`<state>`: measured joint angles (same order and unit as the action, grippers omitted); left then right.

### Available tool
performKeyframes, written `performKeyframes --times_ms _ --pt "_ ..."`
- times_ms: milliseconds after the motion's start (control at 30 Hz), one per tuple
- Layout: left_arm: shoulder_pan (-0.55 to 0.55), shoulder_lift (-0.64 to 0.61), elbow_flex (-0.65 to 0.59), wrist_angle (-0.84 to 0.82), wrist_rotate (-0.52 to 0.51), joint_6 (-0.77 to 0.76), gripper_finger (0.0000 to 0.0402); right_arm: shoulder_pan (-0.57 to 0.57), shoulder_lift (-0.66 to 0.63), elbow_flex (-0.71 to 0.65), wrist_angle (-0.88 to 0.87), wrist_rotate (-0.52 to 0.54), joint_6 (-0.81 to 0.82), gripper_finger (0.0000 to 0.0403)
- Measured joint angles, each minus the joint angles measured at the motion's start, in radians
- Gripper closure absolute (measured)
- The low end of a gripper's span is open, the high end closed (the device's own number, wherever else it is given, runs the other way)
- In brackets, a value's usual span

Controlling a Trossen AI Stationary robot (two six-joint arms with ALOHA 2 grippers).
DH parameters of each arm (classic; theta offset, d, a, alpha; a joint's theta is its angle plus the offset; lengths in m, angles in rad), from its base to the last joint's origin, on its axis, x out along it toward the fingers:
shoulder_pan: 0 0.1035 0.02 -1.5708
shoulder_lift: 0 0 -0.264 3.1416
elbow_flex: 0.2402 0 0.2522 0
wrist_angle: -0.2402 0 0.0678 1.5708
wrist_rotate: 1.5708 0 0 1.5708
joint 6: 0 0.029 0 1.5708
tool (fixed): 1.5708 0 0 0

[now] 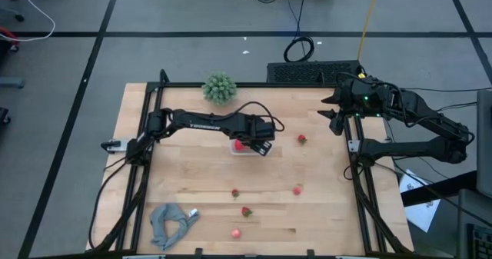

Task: Pick and placing Produce into tupperware
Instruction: Put the grapes into the bin

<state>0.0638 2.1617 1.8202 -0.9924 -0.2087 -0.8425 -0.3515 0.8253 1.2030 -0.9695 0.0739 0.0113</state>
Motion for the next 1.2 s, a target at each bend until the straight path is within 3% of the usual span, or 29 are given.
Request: performKeyframes --times_ms 1200 --pt "-0.045 0.012 -0.001 -0.001 -0.001 0.067 0.0146 0.000 0.000 0.000 0.000 0.000 0.003 0.0209"
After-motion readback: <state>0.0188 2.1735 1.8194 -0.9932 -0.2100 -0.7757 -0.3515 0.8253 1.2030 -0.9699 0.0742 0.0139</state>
